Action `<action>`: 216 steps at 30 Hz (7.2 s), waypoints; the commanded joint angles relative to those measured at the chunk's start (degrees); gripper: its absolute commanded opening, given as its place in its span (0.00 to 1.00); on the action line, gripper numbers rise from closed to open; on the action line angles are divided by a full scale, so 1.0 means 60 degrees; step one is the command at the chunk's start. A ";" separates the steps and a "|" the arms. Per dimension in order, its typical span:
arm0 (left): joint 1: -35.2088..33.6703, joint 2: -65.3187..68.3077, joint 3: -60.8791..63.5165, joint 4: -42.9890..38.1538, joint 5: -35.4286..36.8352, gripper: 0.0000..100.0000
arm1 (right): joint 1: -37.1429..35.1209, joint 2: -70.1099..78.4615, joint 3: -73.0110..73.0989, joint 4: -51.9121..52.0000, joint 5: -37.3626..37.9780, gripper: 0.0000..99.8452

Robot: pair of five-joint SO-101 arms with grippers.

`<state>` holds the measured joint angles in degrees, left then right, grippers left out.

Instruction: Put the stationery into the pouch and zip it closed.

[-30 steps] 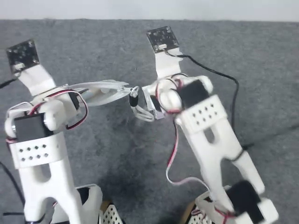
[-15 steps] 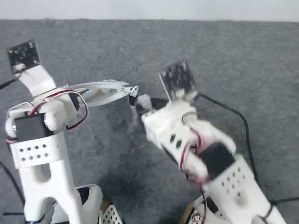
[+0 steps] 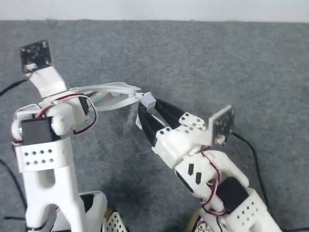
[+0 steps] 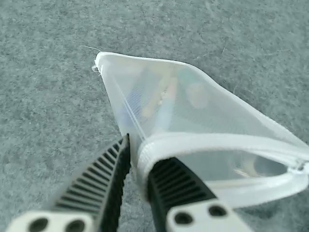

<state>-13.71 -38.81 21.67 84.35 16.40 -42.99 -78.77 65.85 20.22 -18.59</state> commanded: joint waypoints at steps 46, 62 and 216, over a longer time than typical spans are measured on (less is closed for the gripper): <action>0.0938 -0.0249 0.0066 -0.0220 -0.0337 0.01 | -0.0110 0.9429 0.1040 -1.3604 0.1070 0.01; 0.0879 -0.0249 0.0198 -0.0234 -0.0352 0.01 | -0.0916 1.2799 0.0630 -1.6462 0.4234 0.01; -0.1875 -0.0249 0.0564 -0.0996 0.0059 0.01 | -0.0857 1.0249 0.2007 -1.1875 0.5612 0.01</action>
<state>-24.97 -38.81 25.36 80.75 16.04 -46.95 -13.36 77.80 -50.64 12.88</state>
